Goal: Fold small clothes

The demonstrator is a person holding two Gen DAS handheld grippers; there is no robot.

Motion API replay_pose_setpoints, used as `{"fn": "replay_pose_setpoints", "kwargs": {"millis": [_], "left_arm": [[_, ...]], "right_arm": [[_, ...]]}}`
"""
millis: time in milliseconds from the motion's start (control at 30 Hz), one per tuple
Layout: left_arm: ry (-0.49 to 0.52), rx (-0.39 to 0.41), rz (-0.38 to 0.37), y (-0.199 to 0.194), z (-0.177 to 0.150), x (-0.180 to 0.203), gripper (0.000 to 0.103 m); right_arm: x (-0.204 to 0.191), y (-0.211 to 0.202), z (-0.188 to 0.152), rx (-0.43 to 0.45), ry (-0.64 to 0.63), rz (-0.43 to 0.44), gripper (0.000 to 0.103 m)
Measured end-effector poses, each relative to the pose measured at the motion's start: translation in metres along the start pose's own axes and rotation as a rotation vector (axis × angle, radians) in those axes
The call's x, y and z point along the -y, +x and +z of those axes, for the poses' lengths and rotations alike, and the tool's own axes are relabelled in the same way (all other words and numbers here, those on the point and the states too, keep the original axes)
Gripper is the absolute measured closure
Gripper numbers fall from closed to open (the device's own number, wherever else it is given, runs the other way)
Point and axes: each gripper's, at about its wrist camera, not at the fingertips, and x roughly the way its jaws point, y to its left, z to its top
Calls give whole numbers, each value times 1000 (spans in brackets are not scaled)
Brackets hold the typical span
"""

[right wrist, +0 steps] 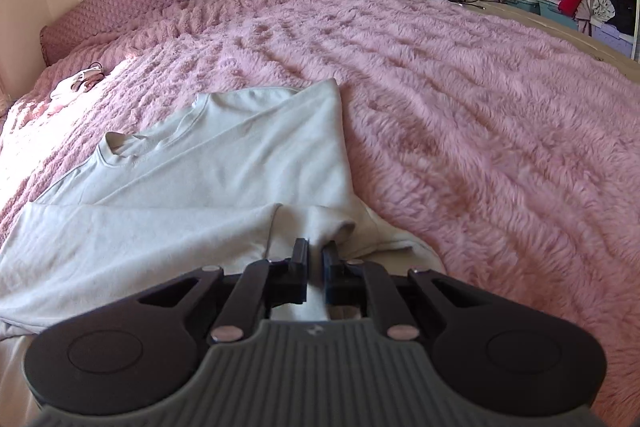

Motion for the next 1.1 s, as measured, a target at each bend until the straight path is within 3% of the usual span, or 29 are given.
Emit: {"fn": "replay_pose_setpoints", "kwargs": {"millis": [67,167,333,467,633,667,700,733,900,1033,1100], "left_arm": [[1,-7,-17,-5,0,-1,97],[31,23,-18,-21,0,-1,94],[-10,101,-38,-52,10,-8,93],[-68,121,-102,-50,25,-6,93],[-150,115,-186,-28,36,3,93],[-193,100,-202,-23,36,2,91],[-233,84,-219,-18,36,1,90],[-269,67,-236,-13,35,0,90],[-282,18,-191,0,26,3,90],[-268,-57,-158,10,13,2,90],[-276,-66,-171,12,10,0,90]], "right_arm": [[4,1,-6,10,-1,5,99],[9,-5,-6,16,20,4,79],[21,-15,0,-18,96,58,70],[29,-23,-7,-70,193,98,70],[21,-26,-19,-67,156,100,69],[21,-26,-19,-71,151,107,74],[20,-26,-19,-76,149,115,95],[19,-27,-18,-78,137,116,99],[11,-52,-12,-7,34,75,101],[18,-36,-26,-86,43,51,100],[21,-34,-30,-84,57,44,98]]}}
